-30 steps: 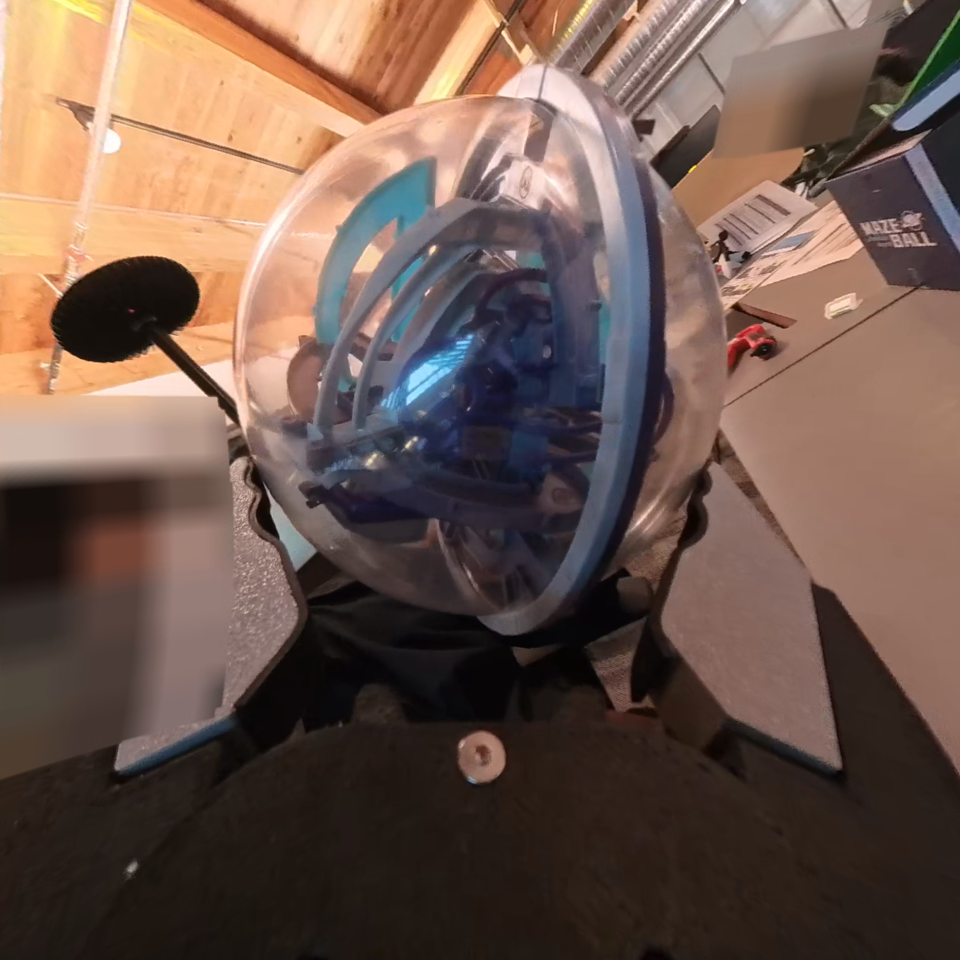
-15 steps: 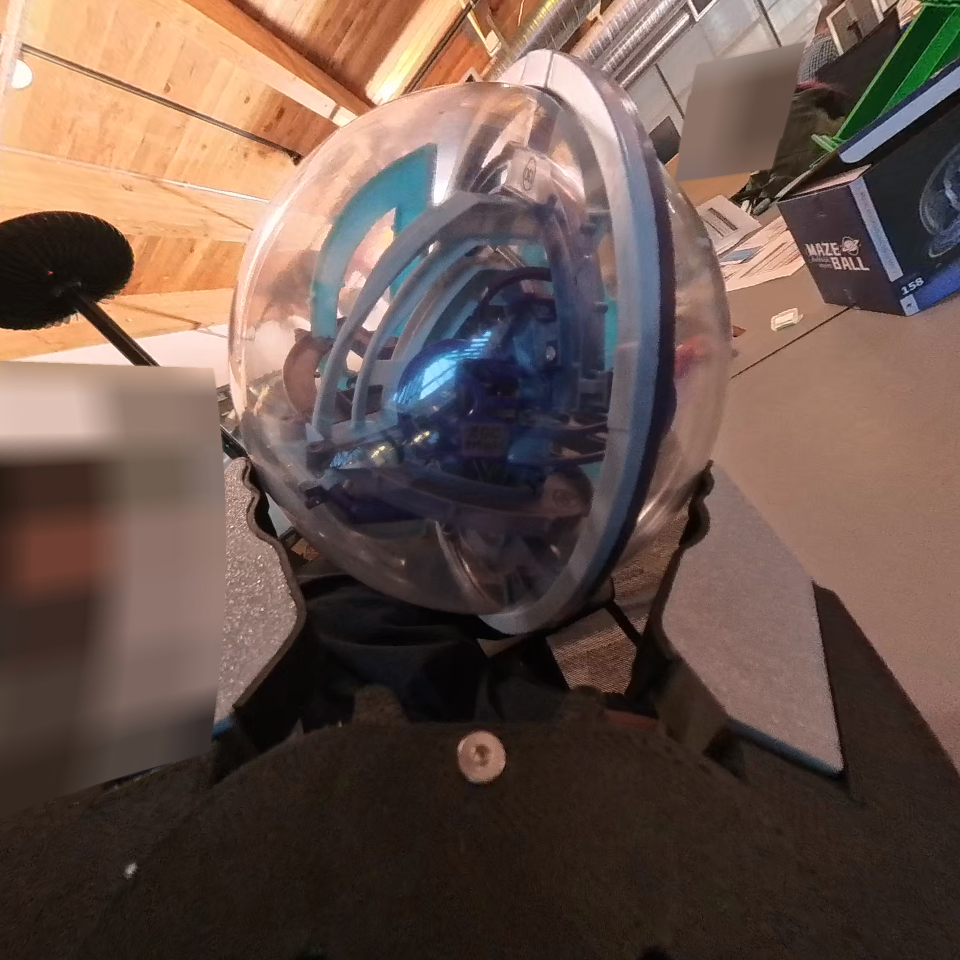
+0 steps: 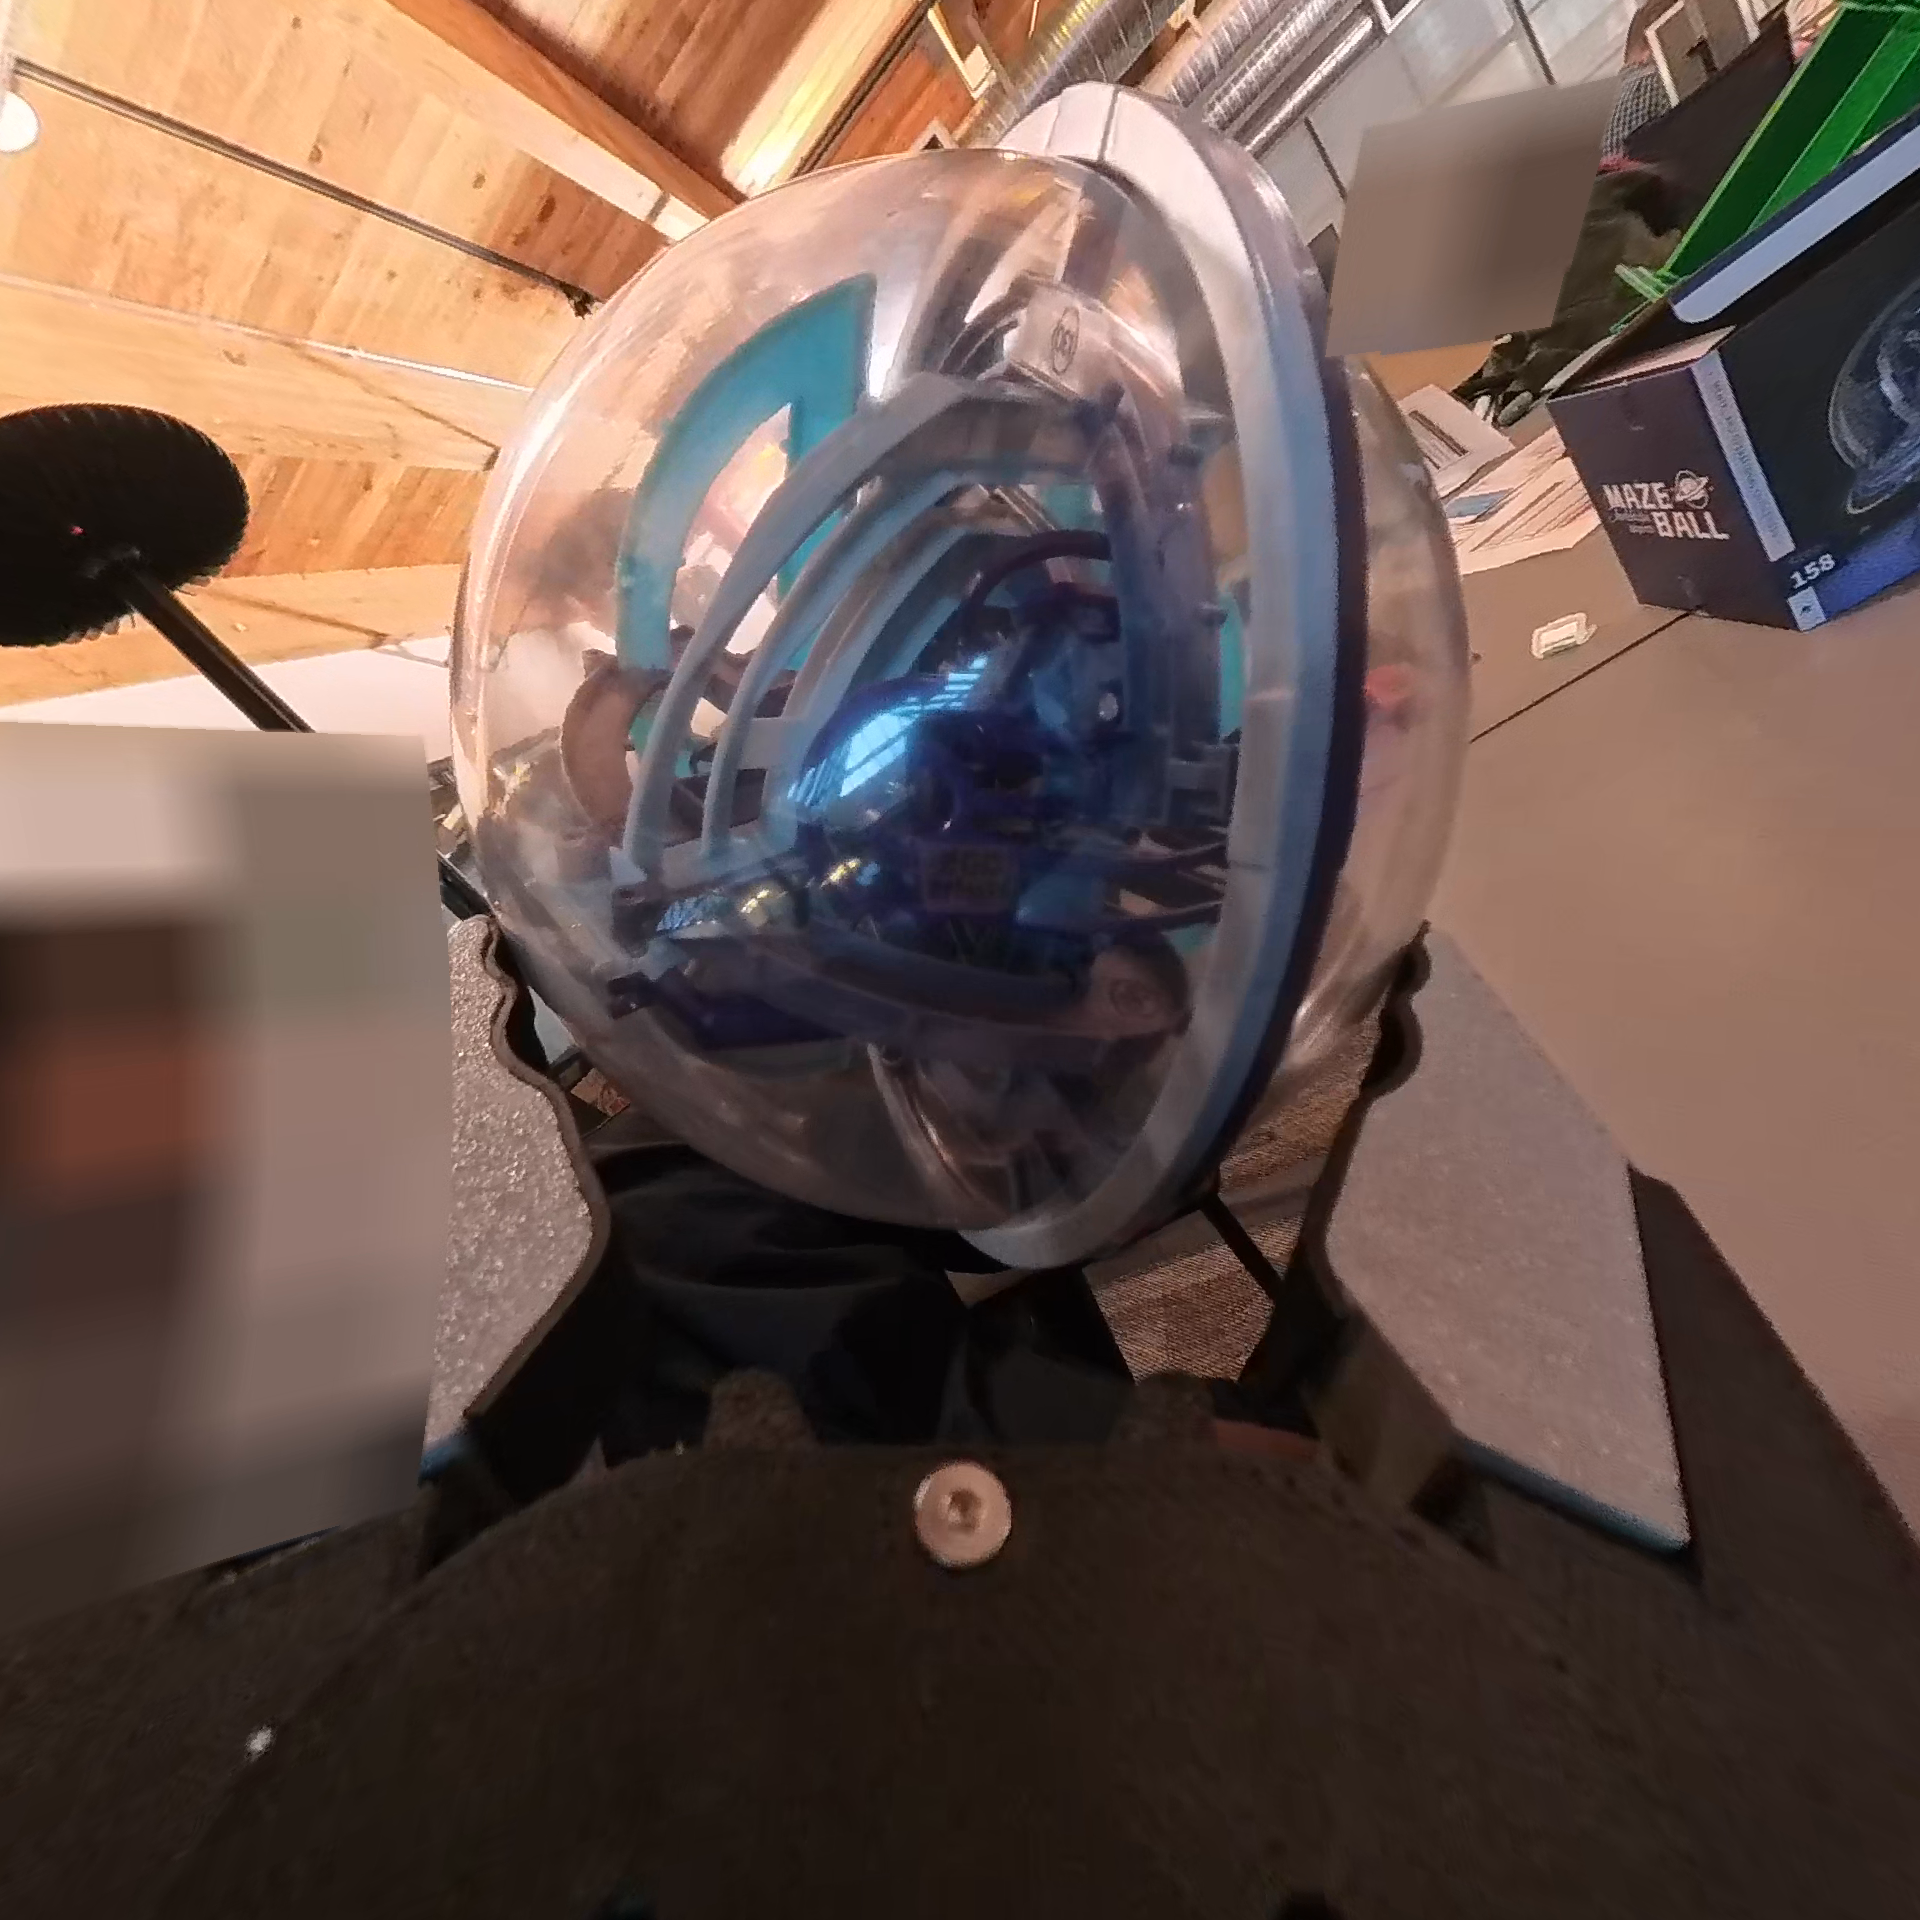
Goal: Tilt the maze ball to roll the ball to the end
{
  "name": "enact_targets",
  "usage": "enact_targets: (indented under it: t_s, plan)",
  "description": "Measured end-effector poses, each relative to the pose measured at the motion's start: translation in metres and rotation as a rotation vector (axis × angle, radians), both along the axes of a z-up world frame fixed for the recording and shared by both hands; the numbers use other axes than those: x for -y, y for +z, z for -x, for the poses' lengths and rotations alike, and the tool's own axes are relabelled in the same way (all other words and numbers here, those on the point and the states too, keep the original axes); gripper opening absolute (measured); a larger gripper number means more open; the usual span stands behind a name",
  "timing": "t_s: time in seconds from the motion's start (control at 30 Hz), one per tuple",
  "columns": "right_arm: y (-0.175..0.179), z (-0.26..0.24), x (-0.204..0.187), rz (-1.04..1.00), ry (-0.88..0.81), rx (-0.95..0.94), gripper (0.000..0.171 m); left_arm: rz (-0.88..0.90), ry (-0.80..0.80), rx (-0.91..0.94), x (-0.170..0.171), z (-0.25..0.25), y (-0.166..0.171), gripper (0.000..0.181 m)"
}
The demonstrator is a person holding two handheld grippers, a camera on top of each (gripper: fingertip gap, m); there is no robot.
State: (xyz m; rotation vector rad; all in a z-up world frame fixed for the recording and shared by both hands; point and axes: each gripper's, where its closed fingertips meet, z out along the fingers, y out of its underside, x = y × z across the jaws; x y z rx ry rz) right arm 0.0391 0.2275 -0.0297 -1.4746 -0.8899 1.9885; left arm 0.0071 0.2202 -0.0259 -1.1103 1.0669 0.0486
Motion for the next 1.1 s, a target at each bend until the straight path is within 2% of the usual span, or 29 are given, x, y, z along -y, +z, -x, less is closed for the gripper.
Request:
enact_targets:
  t_s: [0.47, 0.57, 0.67, 0.77, 0.8, 1.1]
  plan:
    - [-0.004, 0.001, -0.010, -0.137, -0.169, 0.086, 0.154, -0.001, 0.031, -0.059, -0.017, 0.004, -0.014, 0.116]
    - [-0.005, 0.002, -0.012, -0.209, -0.226, 0.117, 0.155, 0.067, -0.014, -0.073, -0.015, 0.003, -0.023, 0.126]
    - [-0.005, 0.002, -0.015, -0.263, -0.270, 0.130, 0.155, 0.120, -0.073, -0.040, -0.012, 0.003, -0.024, 0.130]
    - [-0.007, 0.004, -0.014, -0.355, -0.308, 0.167, 0.154, 0.147, -0.101, 0.050, -0.013, 0.005, -0.014, 0.121]
    - [-0.008, 0.006, -0.013, -0.393, -0.323, 0.182, 0.155, 0.143, -0.096, 0.076, -0.015, 0.007, -0.010, 0.116]
    - [0.009, 0.006, -0.002, -0.662, -0.431, 0.154, 0.155, -0.001, -0.058, 0.040, -0.012, 0.005, -0.002, 0.121]
